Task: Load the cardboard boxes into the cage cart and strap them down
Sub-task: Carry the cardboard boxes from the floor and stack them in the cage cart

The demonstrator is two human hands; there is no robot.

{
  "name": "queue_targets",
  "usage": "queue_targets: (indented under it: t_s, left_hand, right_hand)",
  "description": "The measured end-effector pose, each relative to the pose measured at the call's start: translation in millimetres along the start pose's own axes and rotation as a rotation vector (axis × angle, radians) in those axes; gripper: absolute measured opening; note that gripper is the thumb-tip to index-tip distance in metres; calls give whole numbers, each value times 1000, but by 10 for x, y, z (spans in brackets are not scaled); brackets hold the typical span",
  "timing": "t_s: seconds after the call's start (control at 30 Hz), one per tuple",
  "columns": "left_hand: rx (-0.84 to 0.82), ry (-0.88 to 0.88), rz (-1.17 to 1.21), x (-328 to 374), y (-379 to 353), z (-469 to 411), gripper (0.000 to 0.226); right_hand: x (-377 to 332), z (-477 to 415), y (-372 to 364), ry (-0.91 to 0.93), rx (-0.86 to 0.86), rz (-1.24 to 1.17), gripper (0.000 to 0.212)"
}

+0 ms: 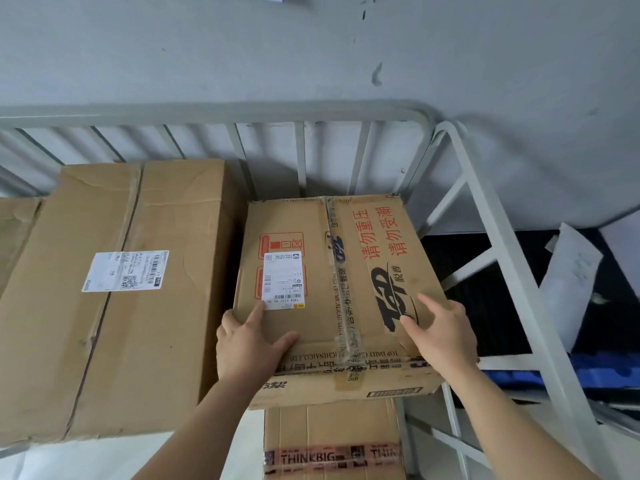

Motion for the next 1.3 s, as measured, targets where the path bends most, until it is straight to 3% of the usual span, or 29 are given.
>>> queue_targets:
  t_s: [0.6, 0.97, 1.13, 1.3]
  left_hand:
    - [-36, 121, 52, -147, -1144, -981, 103]
    - [-14, 50, -23, -315, -1419, -1038, 101]
    - [52, -37, -114, -283, -1358, -918, 87]
    - [92, -256, -172, -76, -1067, -659, 60]
  right_hand:
    - [431, -725, -1292, 30, 6, -1, 78]
    - [501, -705, -1591, 67, -51, 103, 82]
    - [417, -633, -1502, 82, -61, 204, 69]
    - [179, -407, -1236, 203, -5, 177, 56]
Point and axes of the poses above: each hand's wrist, its own z-axis away from the middle knuckle, its own y-axis out of the back of the hand, x = y × z, the point moved 1 cm from there along -z, towards the middle knuckle, and after that the axes turned 9 degrees about y, right-handed, at the moved point
